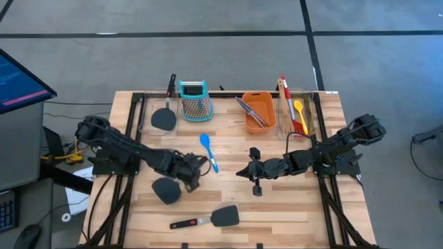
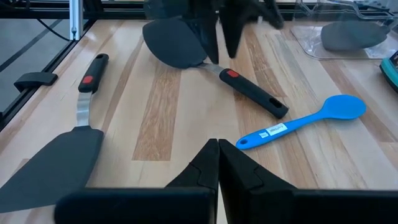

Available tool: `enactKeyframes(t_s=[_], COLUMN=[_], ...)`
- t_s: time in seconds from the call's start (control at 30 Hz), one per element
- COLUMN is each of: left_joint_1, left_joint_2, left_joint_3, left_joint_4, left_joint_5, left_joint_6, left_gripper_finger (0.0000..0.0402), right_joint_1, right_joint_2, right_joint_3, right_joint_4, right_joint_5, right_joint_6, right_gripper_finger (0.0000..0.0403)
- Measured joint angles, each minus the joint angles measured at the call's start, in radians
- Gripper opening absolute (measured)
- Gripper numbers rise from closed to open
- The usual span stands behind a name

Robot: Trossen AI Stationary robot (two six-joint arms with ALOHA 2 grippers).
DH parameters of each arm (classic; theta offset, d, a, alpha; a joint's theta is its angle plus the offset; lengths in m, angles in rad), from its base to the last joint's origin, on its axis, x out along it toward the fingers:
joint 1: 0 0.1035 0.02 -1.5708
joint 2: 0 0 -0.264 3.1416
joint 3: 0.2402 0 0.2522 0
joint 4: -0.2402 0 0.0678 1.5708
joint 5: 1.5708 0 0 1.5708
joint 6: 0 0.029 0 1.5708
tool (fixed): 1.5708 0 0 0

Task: Pick & Place Kitchen Items
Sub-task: Put the top black spatula into the left transparent bin

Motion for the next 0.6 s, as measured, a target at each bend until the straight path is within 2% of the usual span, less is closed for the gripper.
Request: enactKeyframes(t_s=[0.1,0.33,0.47,0.6], left_joint_1=[0.04,0.099,0.119,0.121], left_joint_2=[0.0,0.0,0.0,0.0], left_joint_3=[-0.022,-0.069,-0.105,-0.128], left_joint_4=[0.105,0.112,0.135,0.203], left_joint_5=[0.002,0.028,0.029,0.054], left_joint_6=[0.001,0.009,0.001,0.001], left_gripper_finger=[0.0162,0.0234,0.026,0.0268], right_joint_1=[0.0,0.0,0.0,0.0], right_joint_2=[0.0,0.0,0.0,0.0], right_joint_3=[0.0,0.0,0.0,0.0], right_joint_4=[0.0,-0.001,-0.003,-0.005], right_joint_5=[0.0,0.0,0.0,0.0], right_joint_6=[0.0,0.024,0.024,0.024], right_gripper_finger=[0.0,0.0,0.0,0.0])
